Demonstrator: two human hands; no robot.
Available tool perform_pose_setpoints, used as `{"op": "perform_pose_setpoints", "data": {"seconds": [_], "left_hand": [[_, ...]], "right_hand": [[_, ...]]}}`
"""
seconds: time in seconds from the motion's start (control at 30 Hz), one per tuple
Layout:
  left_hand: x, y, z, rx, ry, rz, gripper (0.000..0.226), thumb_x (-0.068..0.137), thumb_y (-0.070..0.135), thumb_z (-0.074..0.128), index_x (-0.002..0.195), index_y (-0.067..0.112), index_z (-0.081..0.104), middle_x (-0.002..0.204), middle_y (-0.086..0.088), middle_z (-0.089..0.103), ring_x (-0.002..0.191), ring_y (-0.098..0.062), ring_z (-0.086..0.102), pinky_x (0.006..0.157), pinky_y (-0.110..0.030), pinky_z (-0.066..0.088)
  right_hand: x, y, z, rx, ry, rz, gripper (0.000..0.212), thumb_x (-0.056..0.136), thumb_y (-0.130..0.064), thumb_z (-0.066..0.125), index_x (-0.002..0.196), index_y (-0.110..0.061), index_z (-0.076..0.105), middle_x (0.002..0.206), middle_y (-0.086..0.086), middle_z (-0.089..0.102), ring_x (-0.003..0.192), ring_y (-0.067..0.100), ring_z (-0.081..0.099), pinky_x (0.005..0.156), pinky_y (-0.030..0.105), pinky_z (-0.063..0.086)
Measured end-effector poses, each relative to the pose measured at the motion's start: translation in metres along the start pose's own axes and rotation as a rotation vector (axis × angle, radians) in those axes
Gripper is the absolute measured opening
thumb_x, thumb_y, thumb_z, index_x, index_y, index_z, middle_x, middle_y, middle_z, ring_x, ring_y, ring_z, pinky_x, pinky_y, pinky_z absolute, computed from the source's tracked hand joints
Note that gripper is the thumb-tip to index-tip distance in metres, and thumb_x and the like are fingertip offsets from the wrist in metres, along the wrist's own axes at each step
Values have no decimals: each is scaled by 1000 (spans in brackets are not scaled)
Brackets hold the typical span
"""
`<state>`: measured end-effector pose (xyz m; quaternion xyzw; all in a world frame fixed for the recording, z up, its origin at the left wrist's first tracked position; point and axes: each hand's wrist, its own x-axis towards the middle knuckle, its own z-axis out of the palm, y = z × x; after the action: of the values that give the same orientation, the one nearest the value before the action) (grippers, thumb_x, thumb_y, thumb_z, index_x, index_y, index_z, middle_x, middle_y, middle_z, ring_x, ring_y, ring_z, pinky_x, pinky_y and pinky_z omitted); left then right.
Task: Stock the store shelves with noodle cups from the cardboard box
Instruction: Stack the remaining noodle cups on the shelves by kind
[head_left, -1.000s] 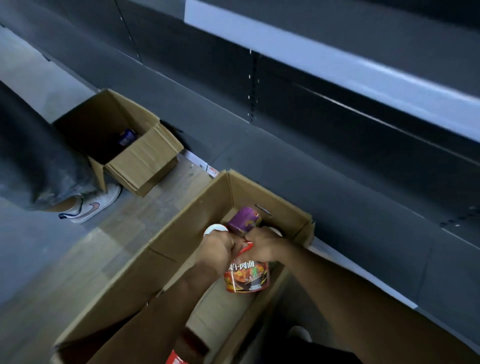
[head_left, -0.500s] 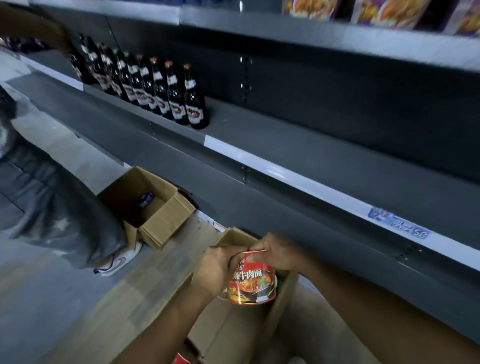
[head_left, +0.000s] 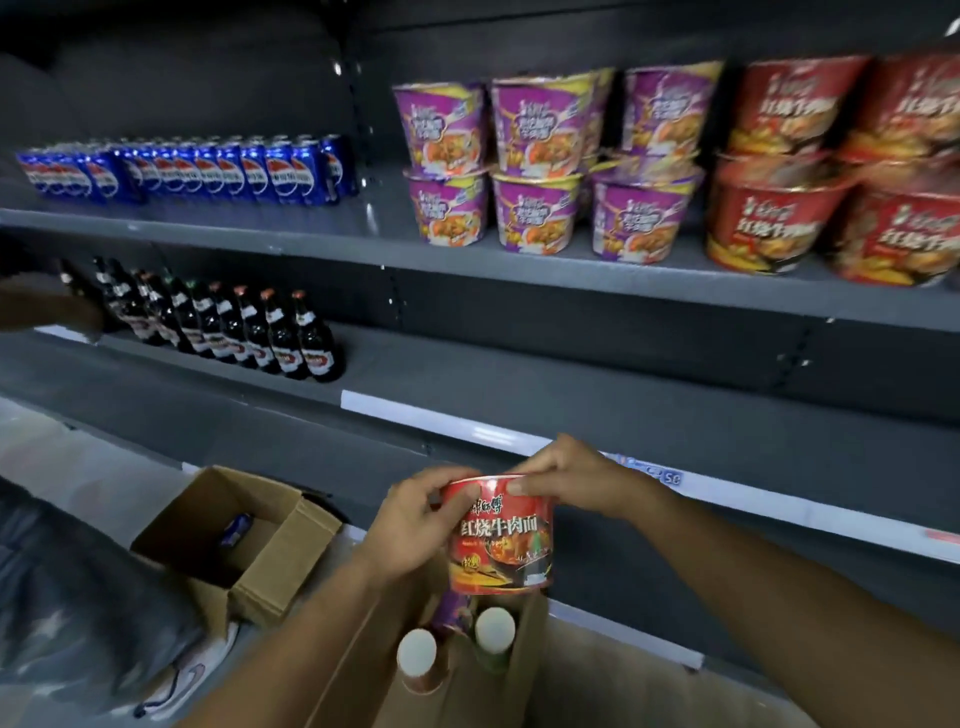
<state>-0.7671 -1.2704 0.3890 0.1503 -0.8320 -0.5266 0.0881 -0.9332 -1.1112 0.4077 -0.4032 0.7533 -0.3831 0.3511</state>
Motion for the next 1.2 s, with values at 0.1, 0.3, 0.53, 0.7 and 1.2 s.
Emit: {"op": "perform_pose_setpoints", "data": {"seconds": [0.1, 0.3, 0.53, 0.7, 1.2], "left_hand": [[11, 36, 10, -203, -31, -19, 39, 84, 42, 54, 120, 26, 57, 109, 0, 67, 99, -13, 67, 73, -22, 55], [47, 98, 52, -199, -33, 11, 19, 94, 32, 52, 107, 24, 62, 98, 2, 70, 94, -16, 68, 80, -31, 56], [99, 180, 113, -109, -77, 167, 15, 95, 33, 52, 102, 30, 65, 95, 7, 71, 91, -11, 69, 72, -27, 57], [134, 234, 143, 14, -81, 302, 17, 95, 29, 52, 95, 41, 63, 95, 13, 70, 90, -7, 68, 77, -26, 56], [178, 345, 155, 232, 80, 749, 24, 95, 29, 51, 113, 28, 68, 92, 25, 64, 89, 9, 60, 67, -6, 44]], "right_hand": [[-26, -12, -32, 100, 43, 12, 23, 85, -28, 69, 102, -13, 74, 94, 3, 74, 93, 14, 69, 80, 30, 56], [-73, -17, -100, 118, 99, 17, 30, 84, -33, 68, 108, -14, 72, 98, 3, 74, 95, 14, 69, 88, 35, 55], [-112, -16, -189, 15, 195, 19, 39, 79, -46, 70, 110, -23, 71, 101, -2, 73, 94, 13, 70, 91, 41, 54], [-137, -15, -244, -50, 323, 8, 30, 82, -44, 68, 107, -28, 72, 99, -3, 73, 90, 12, 70, 89, 41, 55], [-173, -61, -342, -162, 510, -203, 30, 84, -38, 66, 111, -26, 71, 105, -8, 72, 97, 7, 67, 89, 36, 54]]}}
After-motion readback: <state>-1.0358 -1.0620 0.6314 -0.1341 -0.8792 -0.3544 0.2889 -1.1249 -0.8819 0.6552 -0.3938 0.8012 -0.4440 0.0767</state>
